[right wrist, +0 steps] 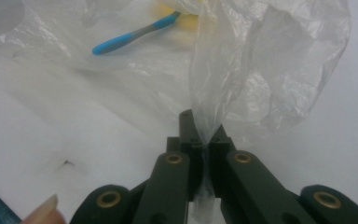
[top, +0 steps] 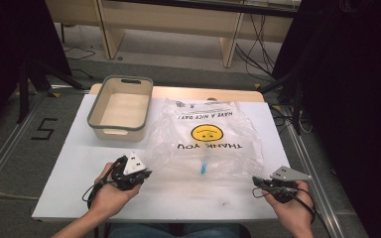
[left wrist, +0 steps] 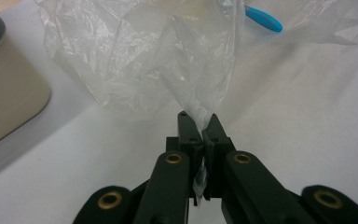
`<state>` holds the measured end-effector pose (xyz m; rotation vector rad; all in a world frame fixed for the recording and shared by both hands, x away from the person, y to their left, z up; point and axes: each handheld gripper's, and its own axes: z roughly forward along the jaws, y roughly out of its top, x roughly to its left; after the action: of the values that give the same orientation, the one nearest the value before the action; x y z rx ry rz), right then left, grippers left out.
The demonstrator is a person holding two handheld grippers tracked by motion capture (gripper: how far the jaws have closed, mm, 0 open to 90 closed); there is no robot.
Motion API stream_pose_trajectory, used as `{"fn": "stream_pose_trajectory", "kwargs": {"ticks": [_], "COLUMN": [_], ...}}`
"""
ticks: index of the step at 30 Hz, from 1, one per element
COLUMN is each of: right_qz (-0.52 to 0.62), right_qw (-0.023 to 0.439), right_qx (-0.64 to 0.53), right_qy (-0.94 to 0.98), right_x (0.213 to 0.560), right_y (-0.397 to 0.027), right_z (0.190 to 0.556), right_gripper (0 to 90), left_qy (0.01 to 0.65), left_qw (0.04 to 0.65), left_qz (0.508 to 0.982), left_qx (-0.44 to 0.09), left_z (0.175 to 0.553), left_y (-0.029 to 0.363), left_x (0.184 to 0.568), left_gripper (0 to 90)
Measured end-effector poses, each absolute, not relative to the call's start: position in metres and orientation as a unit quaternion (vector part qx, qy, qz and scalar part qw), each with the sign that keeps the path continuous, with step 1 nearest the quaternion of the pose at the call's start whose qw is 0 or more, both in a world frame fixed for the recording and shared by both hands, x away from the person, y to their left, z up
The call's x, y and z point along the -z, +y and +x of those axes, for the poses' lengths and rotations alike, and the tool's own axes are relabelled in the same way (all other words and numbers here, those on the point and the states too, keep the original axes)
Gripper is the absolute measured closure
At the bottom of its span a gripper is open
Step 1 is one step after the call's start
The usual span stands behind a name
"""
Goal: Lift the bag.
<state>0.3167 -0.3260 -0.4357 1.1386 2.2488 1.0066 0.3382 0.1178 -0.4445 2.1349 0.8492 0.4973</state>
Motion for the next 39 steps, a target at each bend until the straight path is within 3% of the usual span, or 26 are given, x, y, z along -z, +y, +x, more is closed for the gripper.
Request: {"fn": "stream_pose_trajectory", "kwargs": {"ticks": [39], "right_qz": [0.402], "right_qw": [0.294], "right_qx": [-0.408], "right_qy": [0.765], "right_x": [0.407], "right_y": [-0.326], "right_z": [0.317], "right_gripper": [90.0], "left_qy": [0.325], "left_qw": [0.443], "left_qz": [0.793], "left_qx": [-0.264], "left_z": [0.350], "left_y": [0.121], "left_x": [0.404], "left_gripper": [88.9]}}
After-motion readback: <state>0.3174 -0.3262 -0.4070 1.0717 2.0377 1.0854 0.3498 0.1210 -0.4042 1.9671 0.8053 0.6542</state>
